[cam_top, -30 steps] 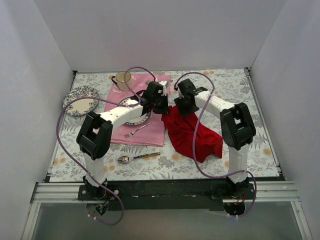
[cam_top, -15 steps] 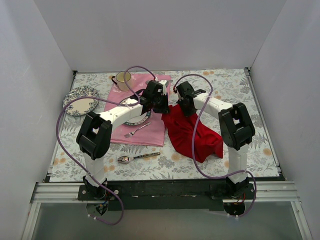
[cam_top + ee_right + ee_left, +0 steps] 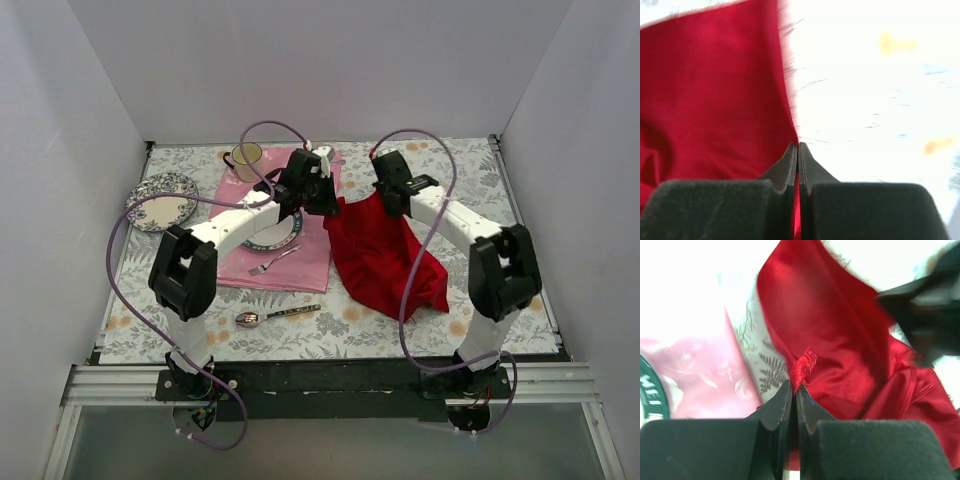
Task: Fold the napkin, place the utensils inside, and roll it up
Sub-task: Flatten the napkin out
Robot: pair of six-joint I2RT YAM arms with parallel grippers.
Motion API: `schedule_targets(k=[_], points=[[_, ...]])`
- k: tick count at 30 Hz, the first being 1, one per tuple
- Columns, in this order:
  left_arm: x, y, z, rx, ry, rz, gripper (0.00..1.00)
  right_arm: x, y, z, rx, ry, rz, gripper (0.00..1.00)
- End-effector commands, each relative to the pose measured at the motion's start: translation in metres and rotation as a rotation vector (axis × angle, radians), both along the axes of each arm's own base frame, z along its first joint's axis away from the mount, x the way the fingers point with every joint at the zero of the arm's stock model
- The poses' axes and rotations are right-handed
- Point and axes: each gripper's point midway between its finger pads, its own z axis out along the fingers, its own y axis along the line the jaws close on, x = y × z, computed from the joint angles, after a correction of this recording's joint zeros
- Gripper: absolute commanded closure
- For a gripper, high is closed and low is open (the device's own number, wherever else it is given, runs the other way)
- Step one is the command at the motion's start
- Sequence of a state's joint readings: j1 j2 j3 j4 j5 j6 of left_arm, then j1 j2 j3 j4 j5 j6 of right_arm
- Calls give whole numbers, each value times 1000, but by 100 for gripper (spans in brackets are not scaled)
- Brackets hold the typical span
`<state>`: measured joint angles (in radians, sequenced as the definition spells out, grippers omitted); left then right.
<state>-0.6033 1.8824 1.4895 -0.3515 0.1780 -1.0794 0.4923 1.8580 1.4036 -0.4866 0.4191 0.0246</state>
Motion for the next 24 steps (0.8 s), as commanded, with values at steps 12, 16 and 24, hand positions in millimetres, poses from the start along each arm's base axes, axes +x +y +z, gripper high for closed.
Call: schedule_targets(k=[12,16,24], points=[[-95,25,347,-456,-809,-315,100,-78,-78,327,204,-846,-38,99],[-159,46,392,-543,-970,-438,100,-135,-89,377,310,-982,53,99],[-223,63,417,-707,-1037,-571,100,-209,-109,434,471,-1171,117,99]])
